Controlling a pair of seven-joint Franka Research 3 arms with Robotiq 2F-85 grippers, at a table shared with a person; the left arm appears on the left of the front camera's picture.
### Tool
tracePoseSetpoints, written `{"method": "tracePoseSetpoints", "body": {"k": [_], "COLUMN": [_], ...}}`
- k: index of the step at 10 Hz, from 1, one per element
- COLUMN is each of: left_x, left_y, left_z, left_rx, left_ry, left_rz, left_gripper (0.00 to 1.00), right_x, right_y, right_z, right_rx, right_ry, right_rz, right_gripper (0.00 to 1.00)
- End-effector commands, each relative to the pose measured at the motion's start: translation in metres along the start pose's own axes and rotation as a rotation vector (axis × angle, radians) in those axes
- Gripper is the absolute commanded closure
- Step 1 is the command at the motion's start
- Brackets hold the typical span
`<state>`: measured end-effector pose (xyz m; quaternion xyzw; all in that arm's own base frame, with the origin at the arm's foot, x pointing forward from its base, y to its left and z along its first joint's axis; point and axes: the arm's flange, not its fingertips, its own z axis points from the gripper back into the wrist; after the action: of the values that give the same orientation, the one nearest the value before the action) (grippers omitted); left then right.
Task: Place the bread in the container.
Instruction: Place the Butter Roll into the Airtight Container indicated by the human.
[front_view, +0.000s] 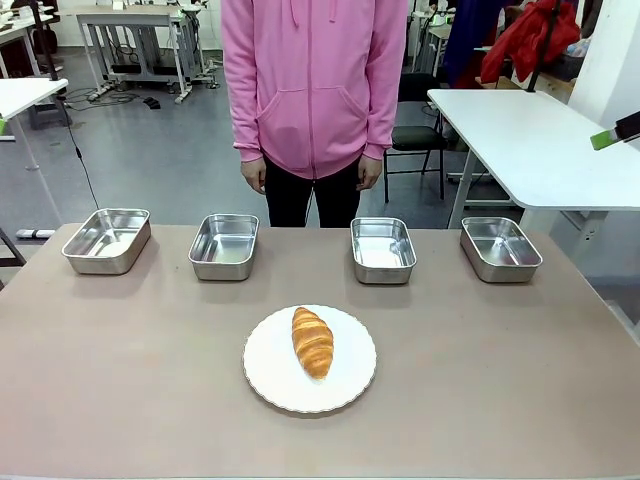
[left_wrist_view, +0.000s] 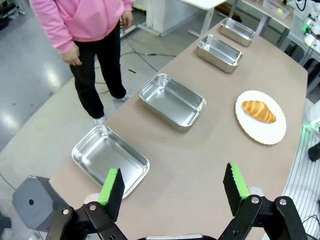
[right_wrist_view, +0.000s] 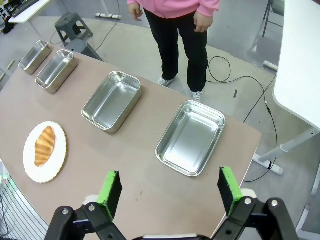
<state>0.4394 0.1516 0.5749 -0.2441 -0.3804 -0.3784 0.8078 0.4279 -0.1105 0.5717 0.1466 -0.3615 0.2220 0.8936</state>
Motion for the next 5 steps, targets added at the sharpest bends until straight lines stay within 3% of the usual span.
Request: {"method": "tracePoseSetpoints", "body": {"k": [1,5], "left_x": [0.0010,0.0010], "left_y": [-0.0008,-0.0008], "left_z": [0.0001,0.0001], "left_rx": [-0.002,-0.002], "left_ry": [-0.003,-0.003], "left_rz": [-0.012,-0.012], "left_gripper": [0.00,0.00], "right_x": [-0.0003,-0.0003], "right_y": [-0.0008,-0.0008], "right_z": [0.0004,0.0004], "right_rx": [0.009,0.009], "right_ry": [-0.009,-0.009], "right_rz": [-0.003,-0.003], "right_gripper": [0.00,0.00]}}
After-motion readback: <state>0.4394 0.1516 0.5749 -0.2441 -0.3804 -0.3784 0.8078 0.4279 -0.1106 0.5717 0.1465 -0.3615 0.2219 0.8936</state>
